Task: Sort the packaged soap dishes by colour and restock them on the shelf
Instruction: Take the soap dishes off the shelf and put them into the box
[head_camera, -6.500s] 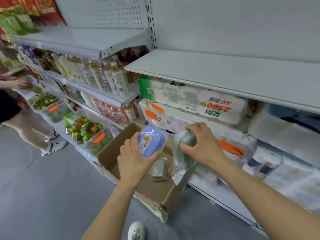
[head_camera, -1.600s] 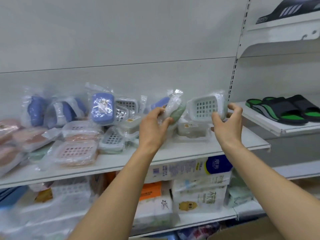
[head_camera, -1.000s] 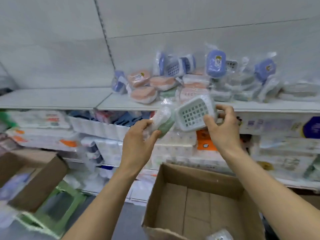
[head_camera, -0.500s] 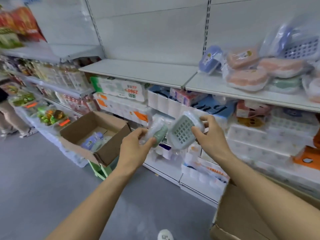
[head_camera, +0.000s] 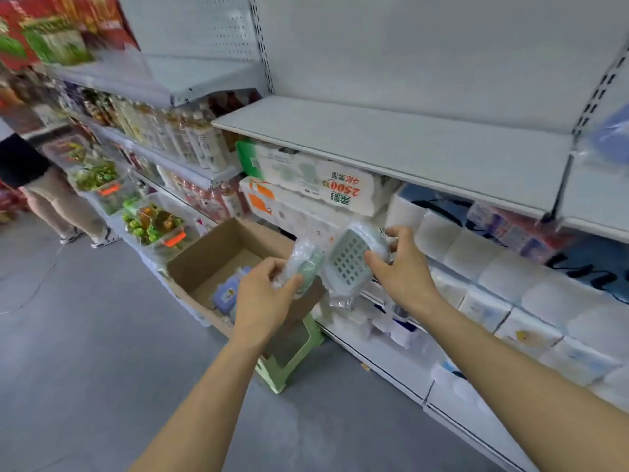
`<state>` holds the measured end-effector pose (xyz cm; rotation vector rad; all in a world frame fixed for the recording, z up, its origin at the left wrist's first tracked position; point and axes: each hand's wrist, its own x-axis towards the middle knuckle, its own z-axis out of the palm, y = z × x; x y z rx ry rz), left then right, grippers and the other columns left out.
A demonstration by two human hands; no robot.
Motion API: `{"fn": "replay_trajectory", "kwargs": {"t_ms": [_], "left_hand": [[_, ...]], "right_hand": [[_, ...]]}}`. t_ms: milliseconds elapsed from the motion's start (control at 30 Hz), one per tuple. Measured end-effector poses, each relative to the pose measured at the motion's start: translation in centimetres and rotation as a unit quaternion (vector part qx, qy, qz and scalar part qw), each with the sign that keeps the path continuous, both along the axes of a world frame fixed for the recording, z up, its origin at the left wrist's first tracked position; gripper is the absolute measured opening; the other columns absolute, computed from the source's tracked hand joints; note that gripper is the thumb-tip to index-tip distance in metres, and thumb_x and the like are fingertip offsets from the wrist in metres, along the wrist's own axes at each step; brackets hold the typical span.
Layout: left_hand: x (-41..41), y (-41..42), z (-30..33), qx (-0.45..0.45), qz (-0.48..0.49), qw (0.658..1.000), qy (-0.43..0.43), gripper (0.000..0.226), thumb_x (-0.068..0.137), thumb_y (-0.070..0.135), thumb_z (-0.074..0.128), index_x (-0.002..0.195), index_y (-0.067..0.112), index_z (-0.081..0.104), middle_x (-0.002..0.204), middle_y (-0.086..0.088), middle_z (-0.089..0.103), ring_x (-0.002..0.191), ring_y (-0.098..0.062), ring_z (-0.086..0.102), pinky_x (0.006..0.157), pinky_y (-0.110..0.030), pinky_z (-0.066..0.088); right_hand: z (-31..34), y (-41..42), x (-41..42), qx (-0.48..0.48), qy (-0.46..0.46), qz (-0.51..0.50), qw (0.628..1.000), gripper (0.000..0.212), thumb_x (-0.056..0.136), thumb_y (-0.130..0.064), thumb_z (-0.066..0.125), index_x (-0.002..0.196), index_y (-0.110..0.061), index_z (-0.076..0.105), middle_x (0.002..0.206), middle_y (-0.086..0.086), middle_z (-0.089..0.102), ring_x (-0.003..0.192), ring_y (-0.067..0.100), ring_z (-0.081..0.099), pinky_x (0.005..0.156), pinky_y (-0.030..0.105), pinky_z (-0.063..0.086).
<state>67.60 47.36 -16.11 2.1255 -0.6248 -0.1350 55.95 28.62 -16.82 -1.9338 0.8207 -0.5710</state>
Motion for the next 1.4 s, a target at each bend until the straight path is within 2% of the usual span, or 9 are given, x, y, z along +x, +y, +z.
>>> {"fn": "replay_trajectory", "kwargs": {"t_ms": [133,200,400,600,700,900,1033,1233,1400], "left_hand": [[8.0,0.7,-1.5,0.02,0.006,0.999,0.026,0.009,0.087,0.02,0.072,0.093,0.019,0.067,0.087,0.011,0.066,0.074,0.005,0.058,0.062,-0.005,0.04],[12.3,1.0,-2.8,0.032,0.009,0.999,0.033,0.008,0.085,0.023,0.073,0.09,0.024,0.067,0.086,0.012,0.067,0.081,-0.002,0.06,0.071,-0.018,0.045],[26.5,0.5,-7.5,0.088,-0.029,0.993,0.072,0.01,0.084,0.026,0.073,0.084,0.031,0.064,0.083,0.012,0.068,0.079,-0.008,0.062,0.071,-0.031,0.048],[42.9,-0.3,-14.9,0.193,-0.098,0.971,0.105,0.015,0.084,0.031,0.073,0.084,0.021,0.062,0.078,0.007,0.065,0.07,-0.014,0.062,0.063,-0.031,0.047],[49.1,-1.0,-19.2,0.249,-0.111,0.954,0.126,0.022,0.083,0.038,0.072,0.092,0.021,0.063,0.084,0.004,0.069,0.072,-0.018,0.068,0.071,-0.035,0.053],[55.2,-4.7,-27.6,0.284,-0.158,0.942,0.084,0.026,0.087,0.031,0.071,0.106,0.015,0.064,0.098,0.005,0.062,0.09,-0.015,0.059,0.07,-0.024,0.04],[55.5,-6.5,-32.7,0.37,-0.206,0.905,0.034,0.034,0.093,0.037,0.062,0.121,0.019,0.057,0.123,0.001,0.056,0.12,-0.021,0.049,0.087,-0.036,0.047],[55.0,-6.2,-35.5,0.384,-0.257,0.883,0.082,0.042,0.091,0.03,0.064,0.131,0.021,0.056,0.134,-0.002,0.054,0.125,-0.022,0.047,0.096,-0.037,0.046],[53.4,-6.7,-31.1,0.409,-0.317,0.852,0.08,0.065,0.093,0.039,0.061,0.149,0.019,0.036,0.15,-0.006,0.04,0.14,-0.024,0.03,0.113,-0.038,0.033]], "right_hand": [[-2.1,0.3,7.6,0.007,0.014,0.01,1.0,0.053,0.09,-0.031,0.062,0.134,-0.023,0.034,0.108,-0.006,0.051,0.101,0.018,0.058,0.083,0.035,0.052],[-3.5,0.5,11.3,0.016,0.025,0.017,0.999,0.05,0.09,-0.028,0.063,0.132,-0.022,0.037,0.115,-0.003,0.053,0.101,0.016,0.057,0.075,0.026,0.048],[-9.1,1.5,23.6,0.056,0.063,0.011,0.996,0.042,0.088,-0.021,0.066,0.125,-0.018,0.046,0.113,-0.003,0.052,0.105,0.013,0.055,0.082,0.025,0.042],[-17.0,3.4,36.8,0.076,0.173,-0.037,0.981,0.04,0.086,-0.036,0.062,0.119,-0.029,0.041,0.125,-0.002,0.052,0.112,0.019,0.054,0.095,0.043,0.045],[-20.6,3.8,42.4,0.07,0.229,-0.035,0.97,0.042,0.09,-0.029,0.061,0.125,-0.023,0.04,0.13,0.004,0.05,0.107,0.024,0.057,0.088,0.041,0.048],[-27.5,3.0,49.9,-0.071,0.34,0.006,0.938,0.053,0.093,-0.028,0.061,0.139,-0.02,0.035,0.128,0.007,0.04,0.097,0.031,0.061,0.069,0.038,0.05],[-32.0,3.4,51.3,-0.107,0.399,0.048,0.909,0.05,0.089,-0.025,0.067,0.134,-0.018,0.046,0.116,0.008,0.047,0.083,0.028,0.06,0.054,0.035,0.042],[-34.1,4.3,50.7,-0.025,0.401,0.074,0.913,0.06,0.094,-0.036,0.059,0.146,-0.027,0.03,0.147,0.004,0.029,0.128,0.025,0.044,0.097,0.039,0.047],[-29.8,4.2,48.4,0.025,0.388,0.063,0.919,0.065,0.096,-0.039,0.053,0.152,-0.029,0.021,0.157,0.001,0.018,0.143,0.021,0.024,0.112,0.038,0.033]]}}
